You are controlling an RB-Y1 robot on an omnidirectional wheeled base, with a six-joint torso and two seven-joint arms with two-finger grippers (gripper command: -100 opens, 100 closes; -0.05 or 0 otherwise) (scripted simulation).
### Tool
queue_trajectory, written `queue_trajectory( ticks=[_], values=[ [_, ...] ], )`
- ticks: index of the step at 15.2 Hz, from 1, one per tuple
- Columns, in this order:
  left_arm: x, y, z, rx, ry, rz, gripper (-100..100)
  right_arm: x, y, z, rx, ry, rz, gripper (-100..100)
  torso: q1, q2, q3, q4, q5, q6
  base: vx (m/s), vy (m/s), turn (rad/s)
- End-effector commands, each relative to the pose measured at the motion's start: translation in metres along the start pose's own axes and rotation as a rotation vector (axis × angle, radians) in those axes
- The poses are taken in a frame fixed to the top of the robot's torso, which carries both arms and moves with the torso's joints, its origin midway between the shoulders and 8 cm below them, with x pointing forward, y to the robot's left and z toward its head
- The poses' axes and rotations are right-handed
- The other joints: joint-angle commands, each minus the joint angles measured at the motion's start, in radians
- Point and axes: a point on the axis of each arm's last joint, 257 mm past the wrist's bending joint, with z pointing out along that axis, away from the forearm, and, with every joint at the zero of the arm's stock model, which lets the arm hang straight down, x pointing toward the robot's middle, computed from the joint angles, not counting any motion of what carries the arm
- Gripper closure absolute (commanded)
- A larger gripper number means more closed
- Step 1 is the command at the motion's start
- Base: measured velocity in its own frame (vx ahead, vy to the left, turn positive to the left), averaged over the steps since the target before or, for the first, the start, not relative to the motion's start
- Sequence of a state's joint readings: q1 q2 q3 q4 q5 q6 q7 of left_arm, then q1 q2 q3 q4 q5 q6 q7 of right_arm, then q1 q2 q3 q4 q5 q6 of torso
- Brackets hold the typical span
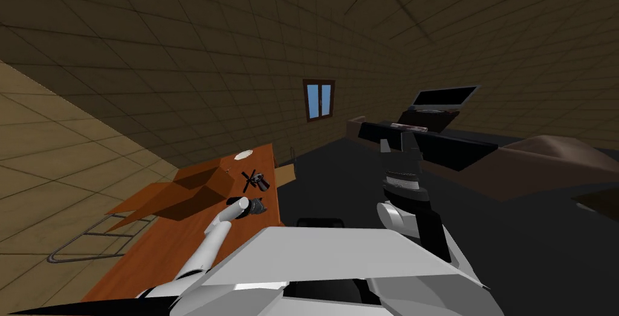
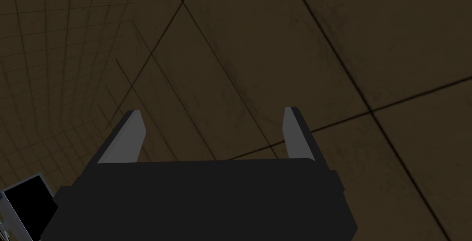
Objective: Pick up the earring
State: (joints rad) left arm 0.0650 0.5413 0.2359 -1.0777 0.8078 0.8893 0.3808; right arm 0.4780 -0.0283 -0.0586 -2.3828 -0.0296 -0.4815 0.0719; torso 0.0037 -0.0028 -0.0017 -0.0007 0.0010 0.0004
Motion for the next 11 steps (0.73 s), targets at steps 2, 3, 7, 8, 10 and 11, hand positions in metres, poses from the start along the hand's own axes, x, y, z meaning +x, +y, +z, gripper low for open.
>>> queue_trajectory(
  ticks=[2, 3, 7, 8, 10, 11],
  values=[
    [-0.009, 0.015, 0.002, -0.066, -0.018, -0.052, -100, 0.0, 0.0, 0.0, 0.0, 0.0, 0.0, 0, 0.0, 0.0, 0.0, 0.0, 0.0, 0.0, 0.033, 0.06, -0.085],
    [-0.012, 0.02, 0.003, -0.09, -0.023, -0.072, -100, 0.0, 0.0, 0.0, 0.0, 0.0, 0.0, 0, 0.001, 0.0, 0.0, 0.0, 0.0, 0.0, 0.042, 0.069, -0.099],
    [-0.015, 0.024, 0.003, -0.117, -0.028, -0.095, -100, 0.0, 0.0, 0.0, 0.0, 0.0, 0.0, 0, 0.001, 0.0, 0.0, 0.0, 0.0, 0.0, 0.038, 0.06, -0.072],
    [-0.015, 0.035, 0.012, -0.119, -0.029, -0.098, -100, 0.0, 0.0, 0.0, 0.0, 0.0, 0.0, 0, 0.0, 0.001, 0.0, 0.0, 0.0, -0.001, 0.02, 0.033, 0.0],
    [-0.015, 0.04, 0.017, -0.118, -0.028, -0.098, -100, 0.0, 0.0, 0.0, 0.0, 0.0, 0.0, 0, -0.001, 0.001, 0.001, 0.0, 0.0, 0.0, 0.025, 0.038, -0.003],
    [-0.014, 0.044, 0.021, -0.117, -0.028, -0.097, -100, 0.0, 0.0, 0.0, 0.0, 0.0, 0.0, 0, -0.001, 0.001, 0.001, 0.0, 0.0, 0.0, 0.029, 0.034, -0.002]
  ],
)
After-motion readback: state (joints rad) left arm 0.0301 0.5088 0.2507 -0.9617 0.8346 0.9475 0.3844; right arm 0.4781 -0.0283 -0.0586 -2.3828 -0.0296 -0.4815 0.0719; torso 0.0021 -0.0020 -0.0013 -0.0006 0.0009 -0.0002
